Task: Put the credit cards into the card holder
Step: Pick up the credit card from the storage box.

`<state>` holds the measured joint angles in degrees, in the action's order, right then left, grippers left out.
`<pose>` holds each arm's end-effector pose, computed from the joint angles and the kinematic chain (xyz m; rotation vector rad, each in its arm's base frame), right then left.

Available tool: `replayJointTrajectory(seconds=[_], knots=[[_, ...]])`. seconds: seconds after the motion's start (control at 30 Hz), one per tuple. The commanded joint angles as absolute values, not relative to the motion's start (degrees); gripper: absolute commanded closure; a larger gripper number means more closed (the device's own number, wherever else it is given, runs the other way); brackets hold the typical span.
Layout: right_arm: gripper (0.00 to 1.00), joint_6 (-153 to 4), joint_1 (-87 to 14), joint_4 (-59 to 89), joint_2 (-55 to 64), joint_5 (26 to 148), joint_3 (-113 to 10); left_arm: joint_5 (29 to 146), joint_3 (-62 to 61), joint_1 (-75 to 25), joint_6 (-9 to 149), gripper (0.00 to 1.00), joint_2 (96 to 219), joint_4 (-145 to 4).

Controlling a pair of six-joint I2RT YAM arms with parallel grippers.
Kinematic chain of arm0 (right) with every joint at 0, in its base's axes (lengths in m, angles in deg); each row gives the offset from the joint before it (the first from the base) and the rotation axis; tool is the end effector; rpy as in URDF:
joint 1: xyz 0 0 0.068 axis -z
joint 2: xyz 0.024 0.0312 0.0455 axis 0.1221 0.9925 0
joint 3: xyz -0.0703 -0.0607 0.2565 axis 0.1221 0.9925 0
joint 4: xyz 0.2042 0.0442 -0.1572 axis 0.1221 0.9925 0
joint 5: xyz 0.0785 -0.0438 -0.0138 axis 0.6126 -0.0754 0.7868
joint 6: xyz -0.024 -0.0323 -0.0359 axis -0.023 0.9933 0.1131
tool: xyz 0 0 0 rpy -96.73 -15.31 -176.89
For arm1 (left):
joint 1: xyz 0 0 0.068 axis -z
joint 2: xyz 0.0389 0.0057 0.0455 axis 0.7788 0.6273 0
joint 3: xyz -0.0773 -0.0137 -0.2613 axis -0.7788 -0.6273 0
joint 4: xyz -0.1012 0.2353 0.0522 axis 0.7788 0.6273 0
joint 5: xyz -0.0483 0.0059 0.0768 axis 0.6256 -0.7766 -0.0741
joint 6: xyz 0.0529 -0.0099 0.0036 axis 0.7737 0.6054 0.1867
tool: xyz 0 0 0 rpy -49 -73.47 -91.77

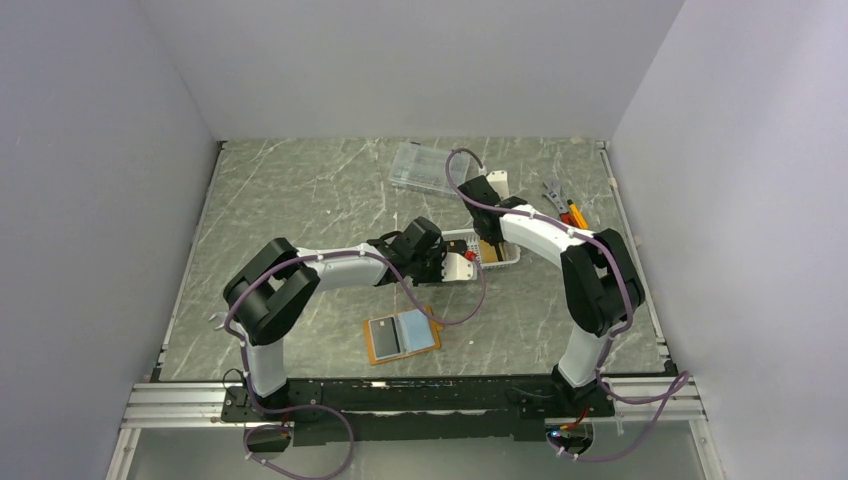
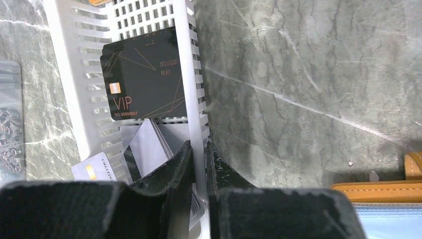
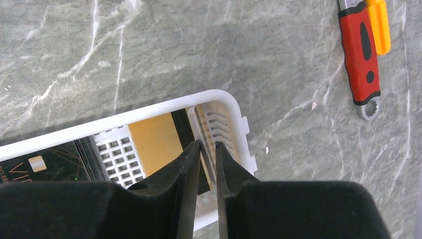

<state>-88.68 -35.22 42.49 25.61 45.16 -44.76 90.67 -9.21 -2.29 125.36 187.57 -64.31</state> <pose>0.3285 0.1534 0.1971 0.0355 2.4258 -0.4229 0.2497 -0.2966 0.1670 1.7862 1.5781 -0.2815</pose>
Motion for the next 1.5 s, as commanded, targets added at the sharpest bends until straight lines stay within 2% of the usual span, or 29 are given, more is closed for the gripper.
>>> replayJointTrajectory(seconds=[0.0,0.1,0.13,0.2,0.23,0.33,0.43,0.57,0.7,0.87,1.17,1.47], knots=[[0.8,-88.4,-34.79,44.29,26.8,42.94,-44.82,91.78,-9.76,-1.4,124.96,0.83,184.72,-61.89],[0.8,-89.08,-34.66,44.91,27.09,41.96,-44.45,92.04,-9.76,-1.4,124.81,0.83,184.47,-61.85],[0.78,-89.42,-34.68,45.19,26.98,41.9,-44.27,92.04,-9.76,-1.4,124.71,0.83,184.43,-61.86],[0.65,-89.81,-34.69,44.96,26.32,41.95,-43.46,92.17,-9.77,-1.36,124.59,0.83,184.38,-61.86],[0.62,-89.81,-34.64,44.5,25.78,42.26,-42.92,92.08,-9.72,-1.35,124.61,0.83,184.34,-61.85],[0.6,-89.74,-34.21,43.86,25.08,43.59,-41.99,92.0,-9.78,-1.28,124.59,0.83,184.27,-61.74],[0.71,-89.66,-33.63,43.83,25.44,45.56,-41.97,91.83,-9.94,-1.31,124.51,0.84,184.09,-61.78],[0.79,-89.92,-33.51,44.06,25.3,46.09,-42.22,91.87,-10.02,-1.27,124.37,0.84,183.77,-61.73],[0.99,-89.95,-33.39,44.34,23.76,46.32,-42.8,91.78,-10.23,-1.31,124.42,0.85,183.7,-61.8],[1.0,-90.67,-32.82,45.12,20.96,50.0,-44.08,91.86,-9.52,-1.22,123.81,0.83,183.68,-61.46],[1.0,-91.16,-32.58,46.63,15.27,52.27,-44.18,92.67,-7.37,-1.2,121.02,0.65,182.12,-58.77],[1.0,-92.2,-32.5,47.79,7.93,54.07,-43.18,95.71,-3.05,-1.21,117.01,0.38,179.46,-52.93]])
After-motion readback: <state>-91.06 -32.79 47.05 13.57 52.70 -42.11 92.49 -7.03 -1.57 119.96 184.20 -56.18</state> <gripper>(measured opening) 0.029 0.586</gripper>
